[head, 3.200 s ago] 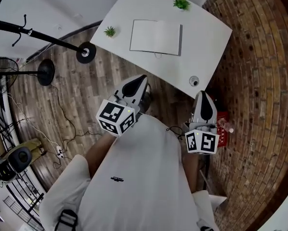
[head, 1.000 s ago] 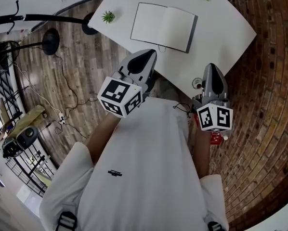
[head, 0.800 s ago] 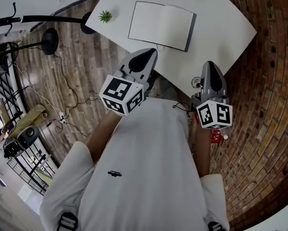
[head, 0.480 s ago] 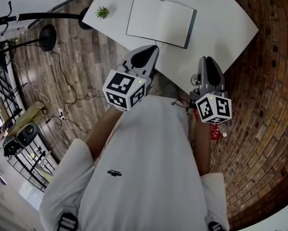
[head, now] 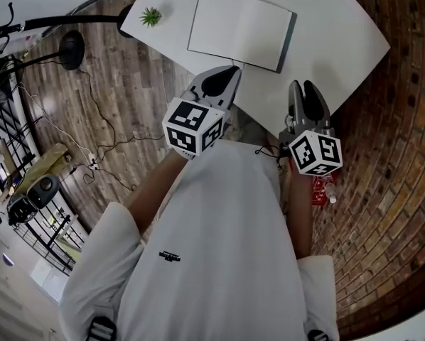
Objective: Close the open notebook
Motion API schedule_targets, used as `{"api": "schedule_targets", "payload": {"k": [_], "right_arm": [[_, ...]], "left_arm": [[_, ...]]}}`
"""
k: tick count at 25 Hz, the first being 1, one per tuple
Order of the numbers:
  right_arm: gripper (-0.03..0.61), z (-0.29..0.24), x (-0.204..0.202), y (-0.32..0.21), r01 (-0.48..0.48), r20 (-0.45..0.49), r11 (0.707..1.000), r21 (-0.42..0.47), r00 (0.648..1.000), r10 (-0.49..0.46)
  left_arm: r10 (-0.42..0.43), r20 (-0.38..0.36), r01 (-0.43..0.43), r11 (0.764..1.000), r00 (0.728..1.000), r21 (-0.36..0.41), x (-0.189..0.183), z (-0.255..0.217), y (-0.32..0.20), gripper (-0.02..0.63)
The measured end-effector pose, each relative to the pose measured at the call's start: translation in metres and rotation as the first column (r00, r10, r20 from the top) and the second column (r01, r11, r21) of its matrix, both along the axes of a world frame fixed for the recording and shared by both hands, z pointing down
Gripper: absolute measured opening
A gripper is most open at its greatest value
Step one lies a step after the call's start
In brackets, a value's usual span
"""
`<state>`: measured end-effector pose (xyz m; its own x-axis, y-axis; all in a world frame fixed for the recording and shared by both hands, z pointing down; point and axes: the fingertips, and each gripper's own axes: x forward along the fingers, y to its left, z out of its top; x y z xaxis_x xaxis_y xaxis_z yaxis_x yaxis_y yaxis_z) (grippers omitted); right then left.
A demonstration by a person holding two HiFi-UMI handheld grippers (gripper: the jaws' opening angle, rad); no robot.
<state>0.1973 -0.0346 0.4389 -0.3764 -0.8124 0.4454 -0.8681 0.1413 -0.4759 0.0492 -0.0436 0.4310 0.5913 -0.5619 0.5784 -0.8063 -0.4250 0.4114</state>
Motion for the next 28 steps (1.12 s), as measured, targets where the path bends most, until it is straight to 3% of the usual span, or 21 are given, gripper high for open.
{"api": "schedule_targets", "payload": {"k": [16, 28], "right_arm": [[0.186, 0.068, -0.01, -0.015, 0.003, 0.038, 0.989, -0.148, 0.999, 0.002], [0.192, 0.102, -0.004, -0.013, -0.005, 0.033, 0.976, -0.216, 0.999, 0.013]], "left_arm": [[0.035, 0.059, -0.029, 0.994, 0.998, -0.103, 0.007, 0.063, -0.016, 0.003], [0.049, 0.121, -0.018, 0.969, 0.991, -0.245, -0.002, 0.132, -0.02, 0.003]]}}
